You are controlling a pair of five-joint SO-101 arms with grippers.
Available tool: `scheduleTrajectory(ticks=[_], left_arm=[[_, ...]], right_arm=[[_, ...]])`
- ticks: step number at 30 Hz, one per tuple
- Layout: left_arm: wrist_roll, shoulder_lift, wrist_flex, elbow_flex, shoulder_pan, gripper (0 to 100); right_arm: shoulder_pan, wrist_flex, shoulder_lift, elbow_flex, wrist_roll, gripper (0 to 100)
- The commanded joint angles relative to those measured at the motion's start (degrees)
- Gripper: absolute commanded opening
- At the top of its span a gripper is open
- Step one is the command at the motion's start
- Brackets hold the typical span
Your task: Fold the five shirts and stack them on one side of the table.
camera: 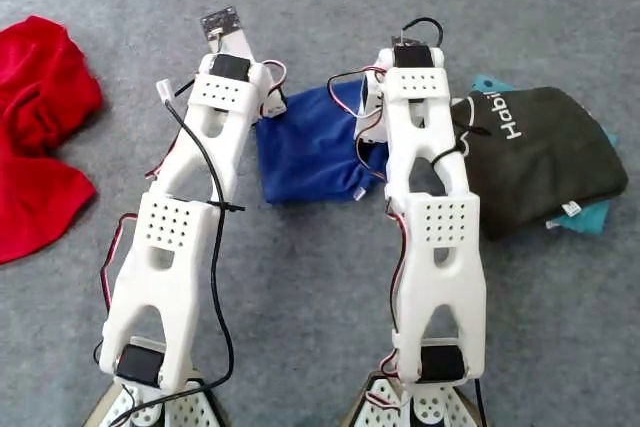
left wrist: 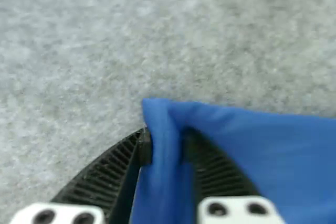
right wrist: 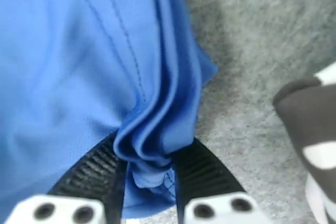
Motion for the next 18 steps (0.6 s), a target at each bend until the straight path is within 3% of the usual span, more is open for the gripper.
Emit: scheduleTrajectory(ticks=[1,7,12,18], left_arm=[[0.1,-0.6,-1.0,0.0,0.1,3],[0.1,-1.4,-0.6,-1.4,-1.2,3],[-0.5,-2.3,2.7,-13.9,-1.9,3],[-6.5,-2.4,2.8,-26.4,0.2,3]], right_arm=[[0.2,-0.4,1.3,-1.1,1.9,1.5],[0.9,2.5,-0.8,-5.9,3.0,1.4],[1.1,3.3,-5.7,-11.6,3.0,1.4],[1.3,3.4,-16.0,-11.8,2.7,1.4]])
